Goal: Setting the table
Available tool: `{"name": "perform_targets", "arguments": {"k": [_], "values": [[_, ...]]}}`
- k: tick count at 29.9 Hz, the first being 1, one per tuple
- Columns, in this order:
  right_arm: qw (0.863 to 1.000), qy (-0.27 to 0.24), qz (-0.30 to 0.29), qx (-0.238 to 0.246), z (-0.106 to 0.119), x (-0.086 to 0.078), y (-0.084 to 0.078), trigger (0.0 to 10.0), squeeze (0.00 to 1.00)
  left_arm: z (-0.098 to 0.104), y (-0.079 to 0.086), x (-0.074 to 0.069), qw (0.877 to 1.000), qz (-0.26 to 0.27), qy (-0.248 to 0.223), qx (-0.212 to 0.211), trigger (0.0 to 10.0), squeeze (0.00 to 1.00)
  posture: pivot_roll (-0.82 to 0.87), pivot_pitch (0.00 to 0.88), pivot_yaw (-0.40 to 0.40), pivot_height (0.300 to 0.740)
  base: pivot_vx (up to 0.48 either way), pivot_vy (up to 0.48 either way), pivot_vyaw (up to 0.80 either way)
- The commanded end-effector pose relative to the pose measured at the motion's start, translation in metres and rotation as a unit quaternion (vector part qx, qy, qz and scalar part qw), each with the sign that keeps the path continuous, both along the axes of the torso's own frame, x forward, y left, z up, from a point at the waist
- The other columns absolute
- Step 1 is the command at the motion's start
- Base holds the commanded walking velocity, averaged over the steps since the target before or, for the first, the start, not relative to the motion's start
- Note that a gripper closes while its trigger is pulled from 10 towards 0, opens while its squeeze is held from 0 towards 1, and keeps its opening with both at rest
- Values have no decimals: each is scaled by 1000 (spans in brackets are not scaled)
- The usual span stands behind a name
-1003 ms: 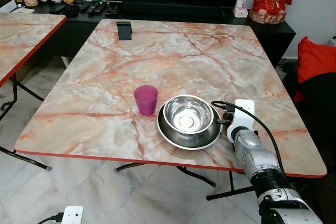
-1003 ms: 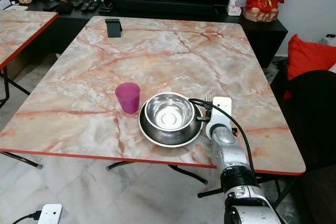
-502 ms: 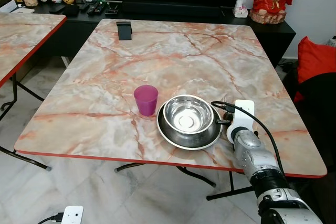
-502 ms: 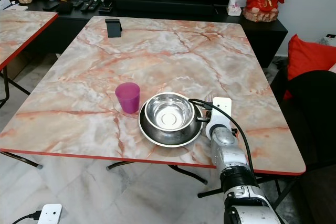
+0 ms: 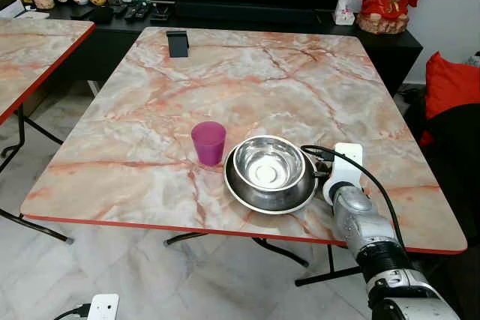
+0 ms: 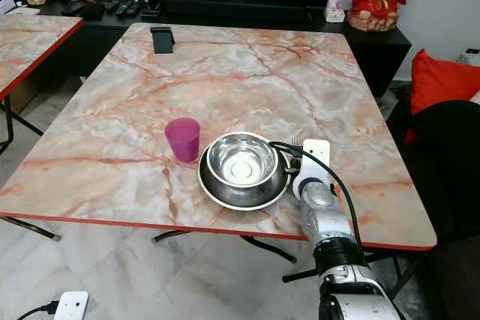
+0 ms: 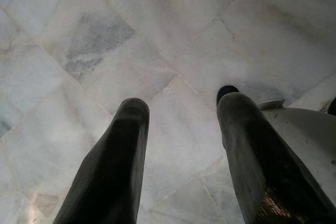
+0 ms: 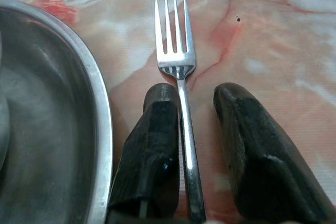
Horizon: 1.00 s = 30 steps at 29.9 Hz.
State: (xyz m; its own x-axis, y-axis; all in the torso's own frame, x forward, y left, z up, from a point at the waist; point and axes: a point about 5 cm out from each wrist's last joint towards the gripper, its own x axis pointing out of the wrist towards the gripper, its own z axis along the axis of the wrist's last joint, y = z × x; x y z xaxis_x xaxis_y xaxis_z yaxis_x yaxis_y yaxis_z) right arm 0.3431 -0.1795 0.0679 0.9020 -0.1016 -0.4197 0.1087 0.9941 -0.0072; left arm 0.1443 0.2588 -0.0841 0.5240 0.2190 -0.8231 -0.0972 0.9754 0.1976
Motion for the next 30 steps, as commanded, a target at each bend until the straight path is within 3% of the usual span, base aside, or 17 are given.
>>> {"name": "perform_targets", "arguments": {"k": [1, 30], "values": [[1000, -4, 1, -6, 4, 4, 1, 10000, 0, -1, 3, -4, 1000, 0, 9, 3, 10000, 0, -13, 0, -29, 740, 0, 0, 0], [1000, -9, -16, -12, 4, 4, -3, 10000, 0, 0, 3, -4, 1000, -2, 9, 4, 10000, 0, -10, 0, -27, 740, 0, 0, 0]]}}
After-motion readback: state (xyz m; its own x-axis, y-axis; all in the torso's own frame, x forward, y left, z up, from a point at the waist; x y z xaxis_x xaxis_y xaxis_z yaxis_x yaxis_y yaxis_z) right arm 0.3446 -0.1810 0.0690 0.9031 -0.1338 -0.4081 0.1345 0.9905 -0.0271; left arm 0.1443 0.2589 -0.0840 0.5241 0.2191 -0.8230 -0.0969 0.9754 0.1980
